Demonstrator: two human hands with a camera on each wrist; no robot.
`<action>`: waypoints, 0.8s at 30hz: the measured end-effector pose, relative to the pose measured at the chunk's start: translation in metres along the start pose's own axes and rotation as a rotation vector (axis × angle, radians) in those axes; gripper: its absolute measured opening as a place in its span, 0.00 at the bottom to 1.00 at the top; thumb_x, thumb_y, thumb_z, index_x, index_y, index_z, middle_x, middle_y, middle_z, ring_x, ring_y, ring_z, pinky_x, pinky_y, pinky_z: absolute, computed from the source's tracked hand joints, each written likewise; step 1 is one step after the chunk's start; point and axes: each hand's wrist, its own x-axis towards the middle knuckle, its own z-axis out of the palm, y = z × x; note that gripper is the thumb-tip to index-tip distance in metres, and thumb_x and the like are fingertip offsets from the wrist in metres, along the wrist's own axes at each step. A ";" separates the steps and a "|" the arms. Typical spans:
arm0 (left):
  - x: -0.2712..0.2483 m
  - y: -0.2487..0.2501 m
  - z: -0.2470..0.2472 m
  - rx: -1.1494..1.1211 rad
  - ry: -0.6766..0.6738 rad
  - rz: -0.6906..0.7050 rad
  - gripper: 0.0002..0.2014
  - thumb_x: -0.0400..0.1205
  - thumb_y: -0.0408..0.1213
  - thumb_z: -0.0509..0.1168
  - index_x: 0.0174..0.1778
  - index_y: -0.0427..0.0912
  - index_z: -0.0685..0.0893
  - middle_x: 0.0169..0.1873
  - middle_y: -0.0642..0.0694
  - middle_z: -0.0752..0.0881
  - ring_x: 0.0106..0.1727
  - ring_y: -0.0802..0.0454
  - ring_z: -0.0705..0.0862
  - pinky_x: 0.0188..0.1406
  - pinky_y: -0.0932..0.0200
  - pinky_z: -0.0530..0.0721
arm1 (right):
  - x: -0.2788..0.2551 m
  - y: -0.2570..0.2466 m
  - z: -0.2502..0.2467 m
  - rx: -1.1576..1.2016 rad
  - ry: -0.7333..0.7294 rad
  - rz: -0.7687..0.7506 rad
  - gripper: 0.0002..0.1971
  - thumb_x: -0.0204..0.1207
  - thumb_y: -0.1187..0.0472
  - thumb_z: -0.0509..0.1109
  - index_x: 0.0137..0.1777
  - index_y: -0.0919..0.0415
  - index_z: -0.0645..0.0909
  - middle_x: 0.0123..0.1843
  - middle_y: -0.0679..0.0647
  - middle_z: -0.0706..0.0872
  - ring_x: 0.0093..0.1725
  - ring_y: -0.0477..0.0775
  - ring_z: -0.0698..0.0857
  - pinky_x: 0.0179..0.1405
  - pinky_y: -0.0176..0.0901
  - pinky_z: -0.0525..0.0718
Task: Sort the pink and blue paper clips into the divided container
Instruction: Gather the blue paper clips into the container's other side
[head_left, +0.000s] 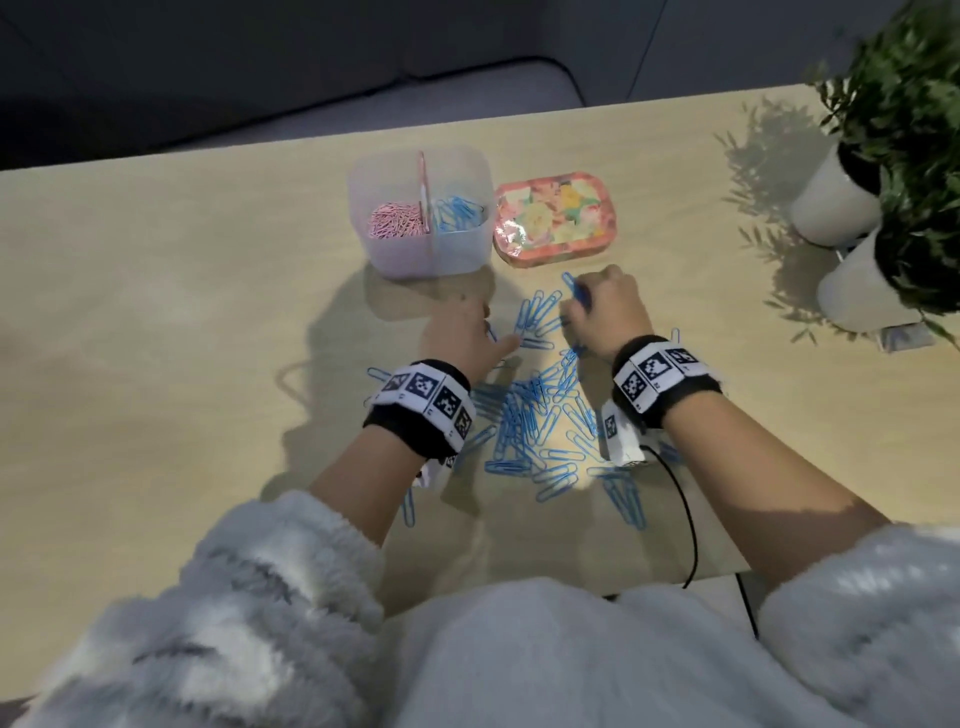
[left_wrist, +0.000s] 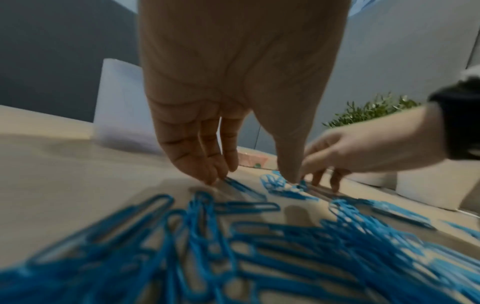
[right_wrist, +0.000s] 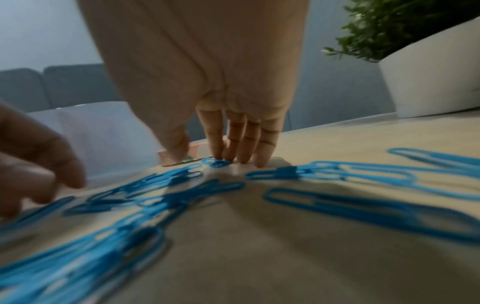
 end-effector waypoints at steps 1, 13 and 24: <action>-0.001 0.003 0.005 0.023 -0.011 0.018 0.26 0.71 0.51 0.72 0.55 0.36 0.78 0.55 0.36 0.80 0.58 0.39 0.79 0.53 0.47 0.76 | 0.000 -0.008 0.000 -0.046 -0.053 -0.043 0.22 0.74 0.52 0.67 0.65 0.64 0.78 0.61 0.68 0.77 0.64 0.68 0.73 0.63 0.55 0.75; 0.002 0.010 0.014 0.026 -0.057 0.220 0.11 0.76 0.32 0.63 0.50 0.33 0.85 0.49 0.32 0.83 0.51 0.34 0.82 0.49 0.42 0.78 | -0.017 -0.016 0.017 -0.038 -0.186 -0.310 0.18 0.69 0.64 0.73 0.61 0.63 0.82 0.57 0.64 0.81 0.59 0.65 0.77 0.58 0.54 0.77; -0.001 -0.011 0.015 -0.090 -0.005 0.125 0.06 0.73 0.29 0.67 0.45 0.37 0.84 0.46 0.39 0.89 0.51 0.39 0.83 0.49 0.48 0.80 | -0.011 -0.024 -0.006 0.118 -0.097 -0.164 0.05 0.73 0.66 0.69 0.44 0.68 0.85 0.41 0.65 0.85 0.42 0.60 0.82 0.43 0.43 0.74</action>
